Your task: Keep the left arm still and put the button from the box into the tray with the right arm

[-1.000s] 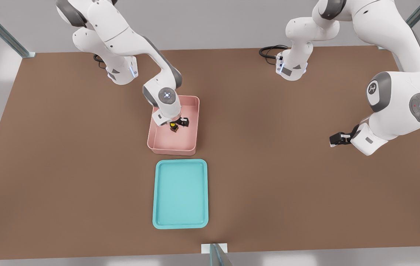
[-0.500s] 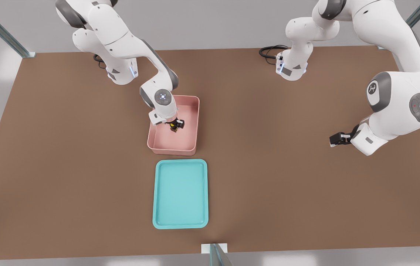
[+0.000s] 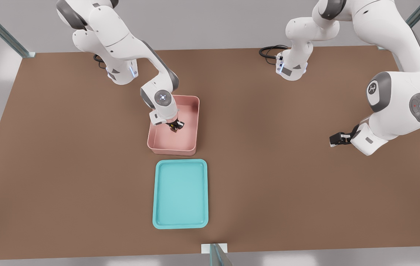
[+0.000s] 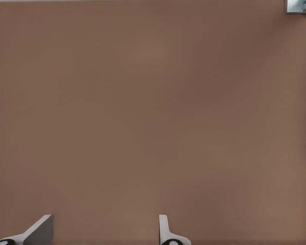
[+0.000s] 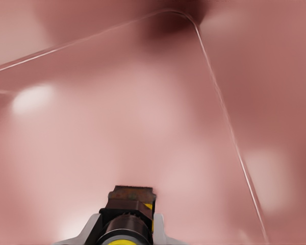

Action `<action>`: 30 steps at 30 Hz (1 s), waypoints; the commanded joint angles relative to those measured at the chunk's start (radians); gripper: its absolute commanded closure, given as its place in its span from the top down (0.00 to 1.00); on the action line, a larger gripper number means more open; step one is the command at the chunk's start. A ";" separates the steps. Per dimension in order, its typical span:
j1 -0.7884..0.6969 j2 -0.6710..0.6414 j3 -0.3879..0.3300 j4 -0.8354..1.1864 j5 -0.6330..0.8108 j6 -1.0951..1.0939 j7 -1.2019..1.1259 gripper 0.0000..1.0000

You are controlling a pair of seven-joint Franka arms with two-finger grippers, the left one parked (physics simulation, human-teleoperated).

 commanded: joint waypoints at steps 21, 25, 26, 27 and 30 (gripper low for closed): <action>-0.144 0.068 -0.006 0.615 -0.004 -0.415 0.066 0.42; -0.181 0.203 -0.003 0.757 0.032 -0.415 0.024 0.42; -0.193 0.235 -0.003 0.790 0.033 -0.415 0.012 0.42; -0.201 0.263 -0.003 0.819 0.033 -0.415 0.009 0.42; -0.215 0.352 -0.003 0.891 0.032 -0.405 -0.014 0.42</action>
